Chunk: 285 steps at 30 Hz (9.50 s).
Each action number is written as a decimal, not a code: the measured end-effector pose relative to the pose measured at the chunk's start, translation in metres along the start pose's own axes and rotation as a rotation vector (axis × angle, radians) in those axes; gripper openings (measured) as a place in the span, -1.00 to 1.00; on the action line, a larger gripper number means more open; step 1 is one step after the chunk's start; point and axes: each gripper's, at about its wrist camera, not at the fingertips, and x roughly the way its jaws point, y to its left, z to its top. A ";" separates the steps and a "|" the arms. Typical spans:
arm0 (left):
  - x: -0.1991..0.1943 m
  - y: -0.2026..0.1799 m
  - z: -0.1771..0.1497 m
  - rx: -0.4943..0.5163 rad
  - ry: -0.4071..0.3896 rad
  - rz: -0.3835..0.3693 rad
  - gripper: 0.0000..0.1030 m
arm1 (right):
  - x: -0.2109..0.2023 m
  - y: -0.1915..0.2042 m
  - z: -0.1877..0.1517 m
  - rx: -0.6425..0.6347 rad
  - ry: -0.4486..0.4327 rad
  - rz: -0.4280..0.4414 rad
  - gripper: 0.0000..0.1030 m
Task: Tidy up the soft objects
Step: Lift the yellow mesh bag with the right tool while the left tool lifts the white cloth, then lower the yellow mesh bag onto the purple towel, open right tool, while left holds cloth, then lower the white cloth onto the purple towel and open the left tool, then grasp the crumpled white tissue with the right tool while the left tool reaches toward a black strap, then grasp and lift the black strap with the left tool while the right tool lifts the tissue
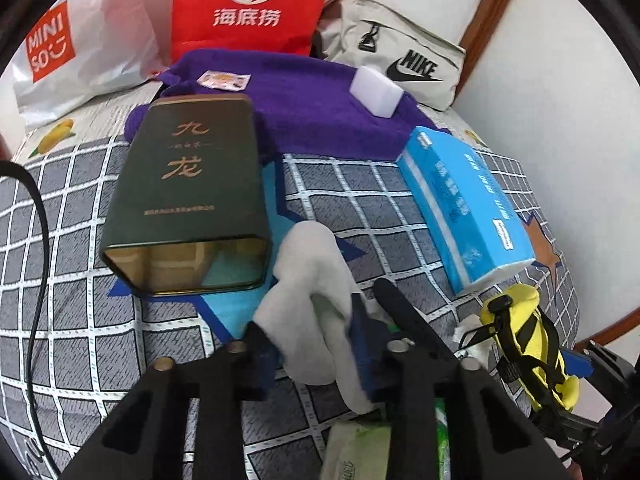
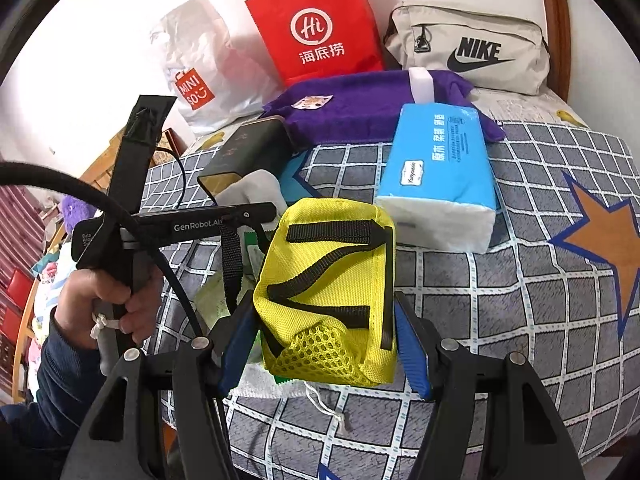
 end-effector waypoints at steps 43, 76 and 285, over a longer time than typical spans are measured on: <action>-0.111 0.026 0.018 -0.104 -0.185 -0.013 -0.64 | -0.033 0.011 0.048 -0.032 -0.090 0.048 0.24; -0.079 0.062 0.113 -0.102 -0.184 0.008 -0.64 | 0.020 -0.025 0.156 -0.025 -0.090 -0.034 0.24; -0.010 -0.084 -0.016 0.088 0.175 0.021 0.07 | 0.002 -0.051 -0.009 -0.006 -0.005 -0.180 -0.55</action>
